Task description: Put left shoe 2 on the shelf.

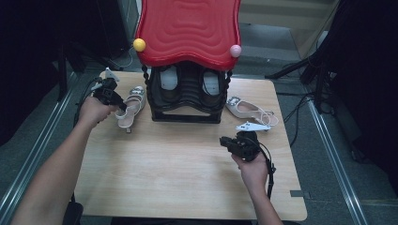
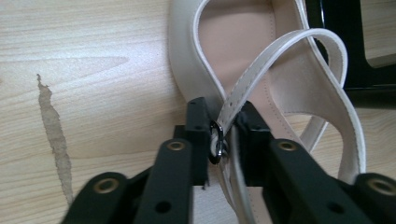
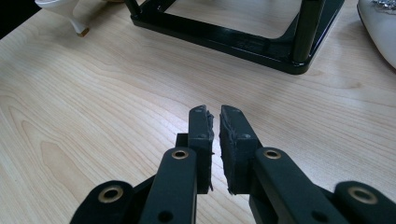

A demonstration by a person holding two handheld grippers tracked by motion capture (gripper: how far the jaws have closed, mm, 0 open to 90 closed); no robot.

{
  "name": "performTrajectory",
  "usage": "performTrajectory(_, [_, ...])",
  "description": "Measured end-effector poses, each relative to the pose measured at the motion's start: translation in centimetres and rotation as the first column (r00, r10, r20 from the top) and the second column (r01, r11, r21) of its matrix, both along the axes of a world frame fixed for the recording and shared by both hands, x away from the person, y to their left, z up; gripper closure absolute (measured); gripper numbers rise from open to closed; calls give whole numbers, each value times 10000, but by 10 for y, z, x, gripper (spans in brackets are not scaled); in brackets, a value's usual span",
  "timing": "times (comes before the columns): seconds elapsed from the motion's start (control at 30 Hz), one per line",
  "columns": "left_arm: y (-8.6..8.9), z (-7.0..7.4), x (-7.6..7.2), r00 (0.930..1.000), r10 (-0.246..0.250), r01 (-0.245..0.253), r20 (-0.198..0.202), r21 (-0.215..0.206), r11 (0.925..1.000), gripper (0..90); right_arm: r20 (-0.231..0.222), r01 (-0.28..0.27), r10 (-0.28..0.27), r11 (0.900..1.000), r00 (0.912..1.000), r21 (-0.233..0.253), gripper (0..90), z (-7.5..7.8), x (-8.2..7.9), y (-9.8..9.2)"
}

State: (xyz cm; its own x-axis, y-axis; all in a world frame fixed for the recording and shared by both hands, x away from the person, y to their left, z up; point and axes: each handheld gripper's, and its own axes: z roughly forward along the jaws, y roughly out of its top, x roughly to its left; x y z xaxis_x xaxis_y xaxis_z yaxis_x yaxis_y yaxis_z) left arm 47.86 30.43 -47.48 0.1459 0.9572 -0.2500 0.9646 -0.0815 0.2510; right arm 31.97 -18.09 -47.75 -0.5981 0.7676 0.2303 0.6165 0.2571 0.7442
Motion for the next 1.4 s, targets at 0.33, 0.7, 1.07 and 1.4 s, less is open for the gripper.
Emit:
performTrajectory(0.33, [14, 14, -4, 9973, 600, -555, 427, -1010, 9933, 826, -1, 70, -70, 10000, 10000, 62, 842, 1, 0, -1])
performTrajectory(0.7, [29, 54, -13, 9919, 696, -509, 1066, -1693, 9843, 826, -3, -19, 19, 10000, 10000, 37, 826, 0, 0, 0])
performTrajectory(1.07, [34, 96, -15, 9844, 916, -575, 1502, -2170, 9745, 825, 75, -212, 210, 9996, 9998, 205, 589, 0, 1, 1])
performTrajectory(1.4, [36, 130, -16, 9799, 897, -467, 1783, -2326, 9715, 824, 165, -348, 348, 9994, 9993, 18, 517, -2, 1, 2])
